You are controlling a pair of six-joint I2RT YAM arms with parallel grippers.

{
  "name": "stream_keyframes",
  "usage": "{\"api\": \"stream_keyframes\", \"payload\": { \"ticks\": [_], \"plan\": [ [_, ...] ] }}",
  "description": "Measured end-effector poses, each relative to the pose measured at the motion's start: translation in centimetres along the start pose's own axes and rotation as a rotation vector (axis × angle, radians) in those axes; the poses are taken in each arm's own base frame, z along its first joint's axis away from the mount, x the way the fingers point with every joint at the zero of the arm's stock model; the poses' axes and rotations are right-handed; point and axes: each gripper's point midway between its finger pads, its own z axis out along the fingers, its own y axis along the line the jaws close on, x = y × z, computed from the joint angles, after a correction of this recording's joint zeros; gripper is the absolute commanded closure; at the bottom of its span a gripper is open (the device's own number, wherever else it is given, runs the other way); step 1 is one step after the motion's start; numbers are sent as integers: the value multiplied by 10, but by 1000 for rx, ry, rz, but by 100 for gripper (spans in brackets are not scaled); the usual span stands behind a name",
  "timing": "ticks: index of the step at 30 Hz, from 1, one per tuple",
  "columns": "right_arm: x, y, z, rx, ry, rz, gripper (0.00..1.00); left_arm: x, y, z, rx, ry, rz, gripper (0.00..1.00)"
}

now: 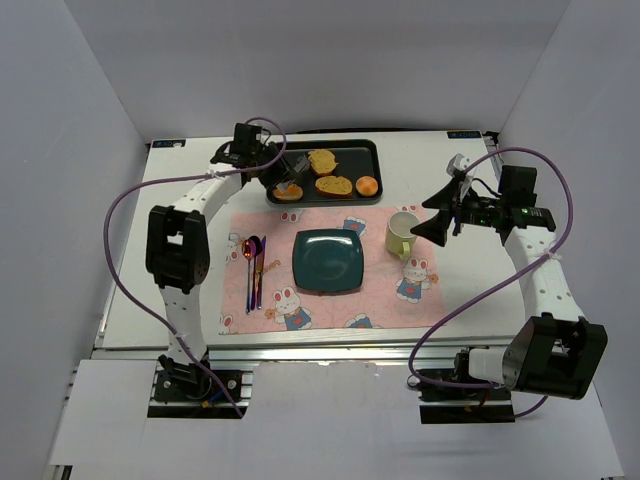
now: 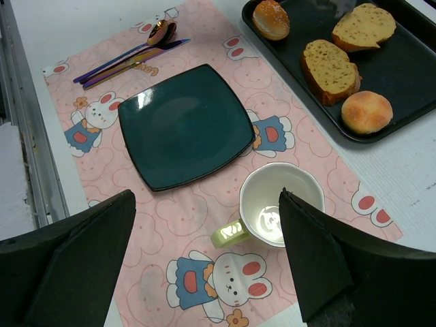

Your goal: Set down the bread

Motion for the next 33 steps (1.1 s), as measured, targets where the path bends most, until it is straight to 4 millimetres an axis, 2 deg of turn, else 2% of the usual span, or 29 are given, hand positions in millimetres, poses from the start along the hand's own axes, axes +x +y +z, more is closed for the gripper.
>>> {"api": "stream_keyframes", "payload": {
  "ticks": [4, 7, 17, 26, 29, 33],
  "plan": [
    [0, -1, -1, 3, -1, 1, 11, 17, 21, 19, -55, 55, -18, 56],
    [0, -1, -1, 4, -1, 1, 11, 25, 28, 26, -71, 80, -25, 56],
    [2, -2, -3, 10, 0, 6, 11, 22, 18, 28, -31, 70, -38, 56],
    [3, -3, -3, 12, 0, 8, 11, 21, 16, 28, -25, 66, -45, 56],
    [3, -3, -3, 12, 0, 8, 11, 22, 16, 28, -24, 69, -46, 60],
    [3, -3, -4, 12, 0, 8, 11, 22, 14, 28, -10, 72, -49, 78]
  ]
}}
